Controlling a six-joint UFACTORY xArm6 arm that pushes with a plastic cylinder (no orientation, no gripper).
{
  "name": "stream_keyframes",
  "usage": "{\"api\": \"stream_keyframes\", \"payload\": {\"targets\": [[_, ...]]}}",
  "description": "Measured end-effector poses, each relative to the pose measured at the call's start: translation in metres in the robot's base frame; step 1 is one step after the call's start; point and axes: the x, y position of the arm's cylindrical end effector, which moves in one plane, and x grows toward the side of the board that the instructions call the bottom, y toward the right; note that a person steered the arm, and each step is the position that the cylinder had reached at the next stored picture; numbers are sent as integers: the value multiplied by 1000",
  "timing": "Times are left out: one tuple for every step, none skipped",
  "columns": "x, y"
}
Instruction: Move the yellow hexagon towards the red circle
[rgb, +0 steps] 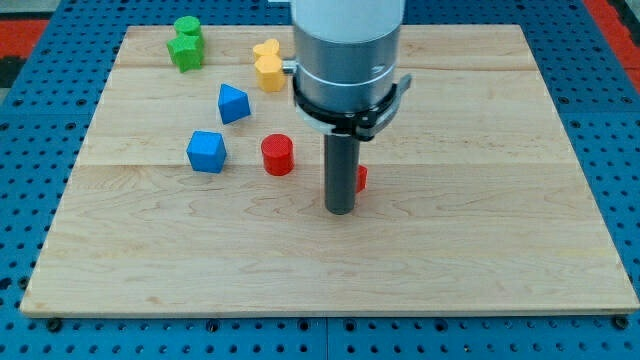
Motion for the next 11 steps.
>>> {"api": "stream_keyframes", "payload": {"targets": [[-16, -3], [-21, -4], [-31, -5], [-33, -5], [19, -27], [35, -161], [13, -293], [-16, -327], [-28, -327], [-113, -322], [-196, -265]]}}
